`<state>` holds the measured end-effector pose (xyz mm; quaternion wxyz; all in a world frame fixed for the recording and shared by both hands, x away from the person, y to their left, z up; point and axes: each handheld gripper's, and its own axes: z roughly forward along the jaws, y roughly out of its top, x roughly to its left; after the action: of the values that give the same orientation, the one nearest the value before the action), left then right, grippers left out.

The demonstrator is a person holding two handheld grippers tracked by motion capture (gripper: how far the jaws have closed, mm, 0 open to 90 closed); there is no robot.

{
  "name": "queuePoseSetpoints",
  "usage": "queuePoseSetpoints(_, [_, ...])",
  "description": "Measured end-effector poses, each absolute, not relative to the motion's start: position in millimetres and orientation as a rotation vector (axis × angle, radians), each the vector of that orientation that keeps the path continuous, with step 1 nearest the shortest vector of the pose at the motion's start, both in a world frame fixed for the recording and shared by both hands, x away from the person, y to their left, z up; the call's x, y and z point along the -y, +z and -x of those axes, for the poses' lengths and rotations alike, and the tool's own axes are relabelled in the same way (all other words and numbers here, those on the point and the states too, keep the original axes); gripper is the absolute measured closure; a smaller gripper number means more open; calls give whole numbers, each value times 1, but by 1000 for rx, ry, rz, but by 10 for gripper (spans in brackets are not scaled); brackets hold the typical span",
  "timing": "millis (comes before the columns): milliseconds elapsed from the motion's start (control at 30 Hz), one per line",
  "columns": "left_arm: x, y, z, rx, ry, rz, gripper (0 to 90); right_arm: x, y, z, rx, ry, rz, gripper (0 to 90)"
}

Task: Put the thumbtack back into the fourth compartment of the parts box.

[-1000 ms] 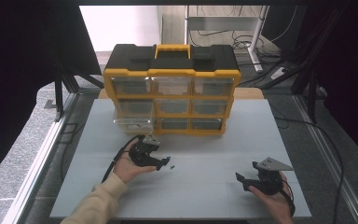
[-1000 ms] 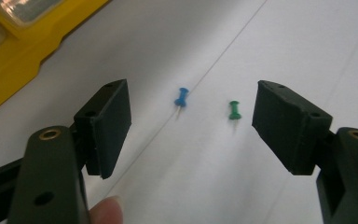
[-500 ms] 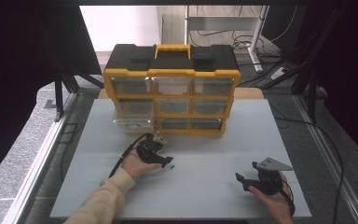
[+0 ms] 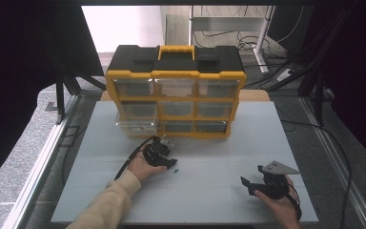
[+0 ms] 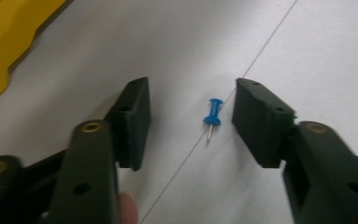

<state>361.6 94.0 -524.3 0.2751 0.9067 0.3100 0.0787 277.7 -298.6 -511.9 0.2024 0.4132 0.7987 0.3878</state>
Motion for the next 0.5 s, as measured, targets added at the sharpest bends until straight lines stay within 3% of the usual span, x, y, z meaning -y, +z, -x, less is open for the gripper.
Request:
queuePoseSetpoints(33, [-93,-524,-361,-826,206,-2437,565,299,-512,-278,-2229,1078,-1154,178])
queuePoseSetpoints(267, [-92,-522,-361,-829,176,-2451,745,298,-512,-278,-2228,1079,-1154,178])
queuePoseSetpoints(400, [-92,-522,-361,-834,164,-2452,822,298,-512,-278,-2228,1078,-1154,178])
queuePoseSetpoints(500, [-91,-521,-360,-835,169,-2454,827,299,-512,-277,-2228,1083,-1153,178])
